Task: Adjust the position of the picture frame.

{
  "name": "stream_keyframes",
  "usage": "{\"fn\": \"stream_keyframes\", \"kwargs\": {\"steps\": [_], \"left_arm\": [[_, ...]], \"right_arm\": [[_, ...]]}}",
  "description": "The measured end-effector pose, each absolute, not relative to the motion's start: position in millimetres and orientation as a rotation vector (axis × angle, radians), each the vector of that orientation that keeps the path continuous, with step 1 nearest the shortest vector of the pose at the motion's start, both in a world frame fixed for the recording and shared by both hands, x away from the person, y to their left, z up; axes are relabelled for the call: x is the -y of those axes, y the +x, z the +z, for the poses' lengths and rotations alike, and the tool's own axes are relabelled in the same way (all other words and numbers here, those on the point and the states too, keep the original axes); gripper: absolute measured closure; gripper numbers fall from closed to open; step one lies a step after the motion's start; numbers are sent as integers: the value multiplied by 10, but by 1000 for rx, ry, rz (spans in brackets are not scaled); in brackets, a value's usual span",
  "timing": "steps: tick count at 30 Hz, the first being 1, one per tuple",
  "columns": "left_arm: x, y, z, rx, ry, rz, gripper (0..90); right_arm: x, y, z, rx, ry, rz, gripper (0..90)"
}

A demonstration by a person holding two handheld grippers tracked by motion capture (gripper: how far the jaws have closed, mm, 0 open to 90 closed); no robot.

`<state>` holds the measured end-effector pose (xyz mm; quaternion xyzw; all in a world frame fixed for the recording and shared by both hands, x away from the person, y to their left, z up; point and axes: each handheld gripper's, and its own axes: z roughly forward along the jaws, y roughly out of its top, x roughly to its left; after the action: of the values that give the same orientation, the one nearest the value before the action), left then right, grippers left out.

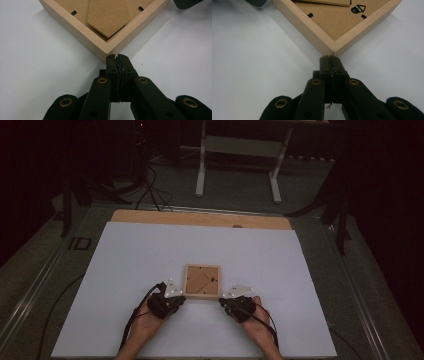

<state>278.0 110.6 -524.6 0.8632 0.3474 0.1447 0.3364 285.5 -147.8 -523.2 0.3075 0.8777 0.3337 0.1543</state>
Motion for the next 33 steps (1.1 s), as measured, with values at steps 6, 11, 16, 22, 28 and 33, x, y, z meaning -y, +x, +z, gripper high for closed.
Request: {"fn": "stream_keyframes", "kwargs": {"steps": [6,11,16,22,28,33], "left_arm": [[-1106,2797,-5252,-915,2247,379,881],[-1096,2807,-5258,-913,2250,390,880],[-1084,2819,-5263,-914,2252,397,874],[-1097,2812,-5252,-914,2259,404,870],[-1082,2820,-5262,-913,2262,404,869],[-1080,2823,-5262,-911,2265,404,868]], "right_arm": [[1471,2872,-5234,-2517,880,957,899],[1468,2884,-5241,-2509,883,965,899],[1467,2899,-5246,-2501,894,969,899],[1476,2919,-5248,-2492,902,967,899],[1481,2928,-5249,-2486,912,965,899],[1481,2931,-5251,-2480,916,965,898]]}}
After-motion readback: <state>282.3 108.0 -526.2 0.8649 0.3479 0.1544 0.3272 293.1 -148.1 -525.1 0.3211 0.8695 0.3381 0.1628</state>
